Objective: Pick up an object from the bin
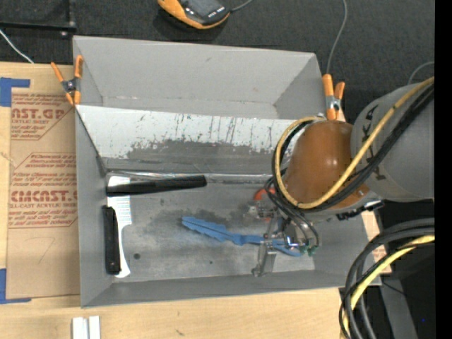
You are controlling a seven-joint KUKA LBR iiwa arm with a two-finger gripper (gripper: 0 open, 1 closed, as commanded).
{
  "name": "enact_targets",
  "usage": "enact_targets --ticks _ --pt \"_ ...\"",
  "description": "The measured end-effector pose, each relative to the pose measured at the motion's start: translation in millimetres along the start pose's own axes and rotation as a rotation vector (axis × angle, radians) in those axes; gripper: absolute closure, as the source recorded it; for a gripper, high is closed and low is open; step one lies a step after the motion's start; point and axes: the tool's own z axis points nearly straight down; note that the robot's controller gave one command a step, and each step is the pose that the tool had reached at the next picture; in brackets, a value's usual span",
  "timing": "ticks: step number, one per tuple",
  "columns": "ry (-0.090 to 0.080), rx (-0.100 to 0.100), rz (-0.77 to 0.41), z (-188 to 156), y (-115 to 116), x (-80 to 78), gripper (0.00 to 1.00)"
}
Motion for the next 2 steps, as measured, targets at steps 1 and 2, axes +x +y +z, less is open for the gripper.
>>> enact_targets --ticks 1,2 --pt "-0.008 0.0 0.0 -4.0 -0.1 -2.1 1.0" --pt "-0.008 0.0 0.0 -4.0 -0.1 -2.1 1.0"
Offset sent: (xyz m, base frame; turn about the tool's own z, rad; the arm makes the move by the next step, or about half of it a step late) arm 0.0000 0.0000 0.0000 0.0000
